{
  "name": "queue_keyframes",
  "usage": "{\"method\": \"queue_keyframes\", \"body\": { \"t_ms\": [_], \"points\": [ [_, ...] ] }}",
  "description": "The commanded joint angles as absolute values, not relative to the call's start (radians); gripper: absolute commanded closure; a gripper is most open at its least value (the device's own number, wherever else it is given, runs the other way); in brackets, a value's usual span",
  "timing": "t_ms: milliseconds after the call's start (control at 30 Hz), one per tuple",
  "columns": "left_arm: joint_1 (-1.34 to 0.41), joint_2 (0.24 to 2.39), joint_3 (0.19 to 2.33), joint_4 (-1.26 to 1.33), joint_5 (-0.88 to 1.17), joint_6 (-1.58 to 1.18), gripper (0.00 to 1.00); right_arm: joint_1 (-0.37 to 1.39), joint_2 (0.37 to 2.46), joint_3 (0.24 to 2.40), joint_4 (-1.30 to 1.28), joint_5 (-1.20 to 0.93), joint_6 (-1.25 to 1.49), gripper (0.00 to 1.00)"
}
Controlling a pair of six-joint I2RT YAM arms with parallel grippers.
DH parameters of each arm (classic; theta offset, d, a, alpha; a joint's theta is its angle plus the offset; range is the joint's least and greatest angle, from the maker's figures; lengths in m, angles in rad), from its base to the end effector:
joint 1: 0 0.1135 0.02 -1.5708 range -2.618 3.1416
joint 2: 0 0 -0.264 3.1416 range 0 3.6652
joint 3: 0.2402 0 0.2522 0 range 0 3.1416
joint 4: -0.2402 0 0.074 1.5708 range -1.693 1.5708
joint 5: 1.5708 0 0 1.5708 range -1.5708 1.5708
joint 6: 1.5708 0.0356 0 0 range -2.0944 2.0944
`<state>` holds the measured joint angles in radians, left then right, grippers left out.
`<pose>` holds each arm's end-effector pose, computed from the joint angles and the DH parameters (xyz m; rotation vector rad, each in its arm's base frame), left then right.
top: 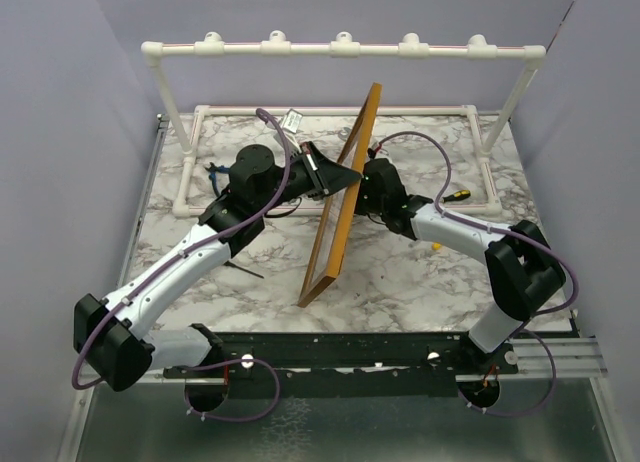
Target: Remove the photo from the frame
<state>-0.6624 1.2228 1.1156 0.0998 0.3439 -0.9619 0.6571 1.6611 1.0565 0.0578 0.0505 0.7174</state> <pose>0.2193 -0.1863 0.3943 0.0378 1.8036 -1.4931 0.2965 0.2264 0.2296 0.0981 2.2104 0.7456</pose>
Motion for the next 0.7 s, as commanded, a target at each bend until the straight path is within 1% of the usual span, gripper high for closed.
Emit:
{"method": "queue_keyframes", "body": {
  "t_ms": [0,133,200,267,333,667],
  "points": [
    [-0.680,1.269,1.090,-0.003,0.301,-0.937,1.00,0.654,1.633,1.048,0.049,0.037,0.697,0.99],
    [-0.682,1.272,1.092,0.020,0.309,-0.928,0.98,0.637,1.643,1.019,0.080,0.008,0.690,0.99],
    [-0.683,1.274,1.100,0.024,0.322,-0.923,0.93,0.627,1.645,0.996,0.111,-0.047,0.691,0.99],
    [-0.686,1.283,1.114,0.028,0.341,-0.913,0.85,0.622,1.640,0.971,0.141,-0.063,0.696,0.99],
    [-0.690,1.295,1.122,0.028,0.354,-0.910,0.81,0.619,1.635,0.959,0.153,-0.067,0.698,0.99],
    [-0.716,1.357,1.100,0.065,0.373,-0.915,0.80,0.583,1.614,0.906,0.182,-0.117,0.678,0.99]
  ]
}}
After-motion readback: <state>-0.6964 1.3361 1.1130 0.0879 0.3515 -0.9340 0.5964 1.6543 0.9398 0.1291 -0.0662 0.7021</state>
